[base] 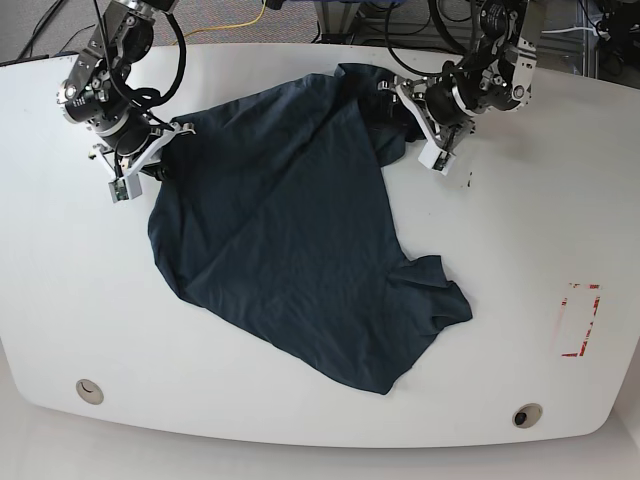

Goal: Layout the t-shirt on the table in an organized manner, then fold the t-shirt properly
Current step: 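Lift the shirt with both grippers and shake it out above the table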

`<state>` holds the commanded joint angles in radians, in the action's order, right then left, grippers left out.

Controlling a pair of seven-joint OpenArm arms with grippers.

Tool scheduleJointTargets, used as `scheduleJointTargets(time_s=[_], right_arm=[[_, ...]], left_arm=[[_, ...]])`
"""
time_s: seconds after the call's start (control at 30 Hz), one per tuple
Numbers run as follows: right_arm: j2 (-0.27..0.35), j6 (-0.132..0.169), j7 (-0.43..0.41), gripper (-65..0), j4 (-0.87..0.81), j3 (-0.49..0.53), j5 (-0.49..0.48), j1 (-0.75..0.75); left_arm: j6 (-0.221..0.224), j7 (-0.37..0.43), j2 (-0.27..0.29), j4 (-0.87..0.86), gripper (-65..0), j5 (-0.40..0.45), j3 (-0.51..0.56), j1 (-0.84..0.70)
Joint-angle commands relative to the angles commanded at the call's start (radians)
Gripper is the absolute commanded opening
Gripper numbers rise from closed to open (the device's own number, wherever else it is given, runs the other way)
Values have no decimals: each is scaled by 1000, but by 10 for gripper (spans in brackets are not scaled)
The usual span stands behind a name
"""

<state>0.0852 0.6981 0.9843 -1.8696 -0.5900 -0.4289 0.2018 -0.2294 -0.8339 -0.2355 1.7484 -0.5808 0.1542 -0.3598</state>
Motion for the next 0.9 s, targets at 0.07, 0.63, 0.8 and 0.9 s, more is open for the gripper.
scheduleJointTargets(time_s=[0.07,0.63,0.8,0.9], right_arm=[[0,0,0,-650,0,0,0,0],[0,0,0,-650,-112,0,0,-23],[9,0,0,-650,-115,-3,2,-72],[9,0,0,-650,-117,-3,2,-103]], left_arm=[[2,0,0,0,-556,2,0,0],[51,0,-64,210,-650,-9,-28,14],[-43,6,-124,238,-650,-64,-89,40],[-109,3,-150,247,-650,-137,-173,74]])
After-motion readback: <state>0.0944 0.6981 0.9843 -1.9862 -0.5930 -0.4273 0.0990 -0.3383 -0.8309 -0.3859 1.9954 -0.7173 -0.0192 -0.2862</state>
